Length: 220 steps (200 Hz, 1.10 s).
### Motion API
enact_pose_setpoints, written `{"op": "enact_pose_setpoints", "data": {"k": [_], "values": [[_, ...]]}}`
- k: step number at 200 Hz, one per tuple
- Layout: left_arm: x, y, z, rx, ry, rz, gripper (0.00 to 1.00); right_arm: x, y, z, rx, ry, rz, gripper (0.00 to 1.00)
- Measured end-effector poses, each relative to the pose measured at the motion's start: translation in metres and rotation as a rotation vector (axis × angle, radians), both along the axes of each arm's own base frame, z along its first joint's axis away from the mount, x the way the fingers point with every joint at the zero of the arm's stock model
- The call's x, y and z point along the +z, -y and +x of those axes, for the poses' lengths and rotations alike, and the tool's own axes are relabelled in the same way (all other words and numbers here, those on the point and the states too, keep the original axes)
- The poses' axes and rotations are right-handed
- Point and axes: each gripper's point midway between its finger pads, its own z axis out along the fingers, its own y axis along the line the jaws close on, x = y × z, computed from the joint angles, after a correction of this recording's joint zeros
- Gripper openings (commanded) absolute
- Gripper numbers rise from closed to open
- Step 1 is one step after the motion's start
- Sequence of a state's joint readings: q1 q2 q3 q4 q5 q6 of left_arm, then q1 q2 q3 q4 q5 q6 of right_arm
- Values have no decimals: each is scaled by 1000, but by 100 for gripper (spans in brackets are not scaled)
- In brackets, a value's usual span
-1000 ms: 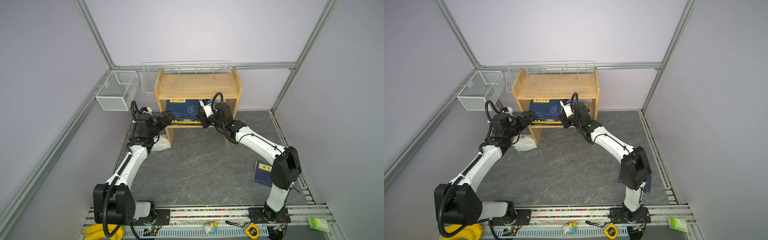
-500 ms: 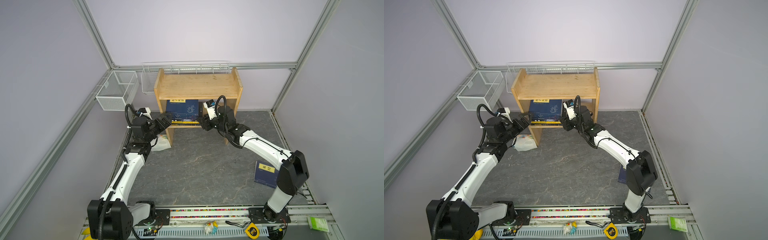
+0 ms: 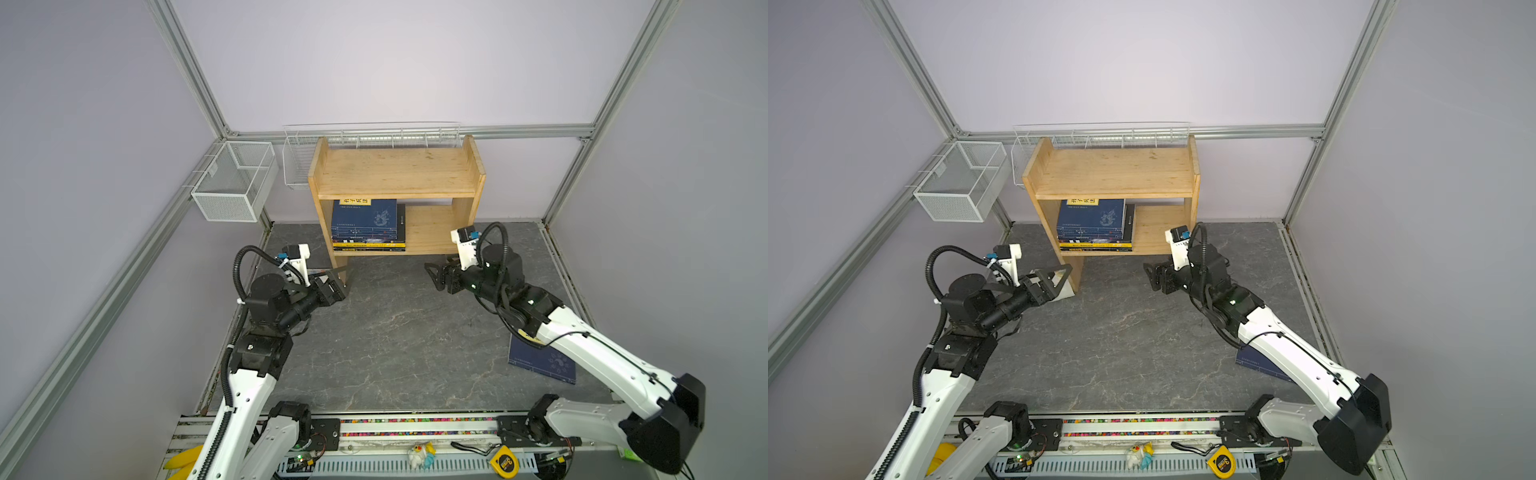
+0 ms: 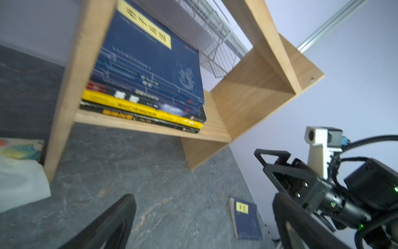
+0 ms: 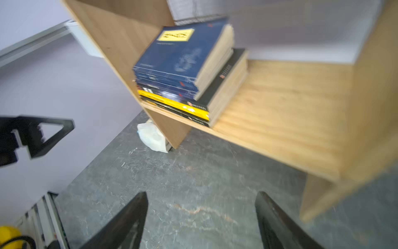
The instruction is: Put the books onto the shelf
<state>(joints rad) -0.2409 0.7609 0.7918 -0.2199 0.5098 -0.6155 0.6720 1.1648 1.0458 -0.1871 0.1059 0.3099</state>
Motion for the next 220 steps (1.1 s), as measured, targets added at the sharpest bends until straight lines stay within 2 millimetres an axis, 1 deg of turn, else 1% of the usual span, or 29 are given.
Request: {"op": "enact_pose_setpoints", "data": {"k": [7, 22, 23, 30, 38, 44, 45, 49, 52, 57, 58, 63, 64, 69, 72, 85, 89, 92, 103, 106, 118, 131, 141, 151, 178, 220], "values": [[-7, 9, -6, -32, -15, 6, 100, -9, 19, -1, -75, -25, -25, 100], [-24, 27, -17, -97, -50, 20, 100, -30, 65, -2, -244, -86, -66, 94], [-25, 28, -18, -100, -53, 21, 100, -33, 71, -1, -265, -92, -72, 94], [-35, 38, -22, -131, -71, 32, 100, -45, 96, -1, -352, -125, -87, 90], [-46, 52, -28, -169, -94, 49, 100, -60, 127, -2, -455, -162, -103, 89], [-53, 61, -32, -194, -105, 61, 100, -73, 148, -5, -528, -202, -113, 89], [-55, 63, -33, -199, -109, 66, 100, -76, 155, -5, -550, -207, -118, 89], [-60, 69, -35, -212, -117, 76, 100, -85, 166, -8, -588, -235, -121, 89], [-64, 75, -37, -226, -125, 86, 100, -93, 181, -10, -635, -260, -125, 89], [-70, 83, -40, -240, -131, 100, 100, -104, 195, -14, -680, -296, -127, 89], [-70, 84, -40, -243, -132, 102, 100, -107, 201, -15, -702, -305, -126, 89], [-75, 92, -43, -257, -137, 115, 99, -118, 215, -19, -745, -343, -120, 89], [-77, 94, -43, -260, -138, 119, 99, -121, 221, -21, -766, -354, -118, 89], [-82, 102, -46, -275, -142, 131, 99, -130, 233, -25, -802, -390, -107, 89], [-85, 106, -48, -284, -146, 138, 99, -136, 245, -29, -845, -415, -96, 89], [-96, 124, -51, -314, -147, 156, 99, -155, 279, -43, -961, -495, -41, 89], [-99, 128, -52, -319, -146, 157, 99, -160, 285, -47, -982, -513, -24, 89], [-102, 130, -51, -321, -148, 158, 99, -164, 294, -51, -1014, -529, -8, 89], [-111, 138, -49, -323, -151, 156, 99, -175, 313, -62, -1089, -575, 55, 89], [-114, 139, -48, -321, -155, 154, 99, -180, 321, -66, -1121, -591, 80, 89], [-124, 144, -44, -317, -167, 155, 99, -198, 340, -80, -1204, -651, 157, 89], [-133, 150, -39, -314, -181, 158, 98, -219, 354, -97, -1277, -731, 221, 89], [-137, 154, -37, -315, -183, 158, 98, -232, 358, -106, -1306, -788, 247, 89], [-143, 158, -36, -320, -189, 163, 98, -241, 360, -112, -1324, -824, 256, 89], [-152, 171, -37, -344, -204, 182, 98, -247, 366, -117, -1357, -851, 267, 89], [-154, 200, -40, -403, -198, 183, 97, -257, 381, -128, -1419, -881, 256, 89]]}}
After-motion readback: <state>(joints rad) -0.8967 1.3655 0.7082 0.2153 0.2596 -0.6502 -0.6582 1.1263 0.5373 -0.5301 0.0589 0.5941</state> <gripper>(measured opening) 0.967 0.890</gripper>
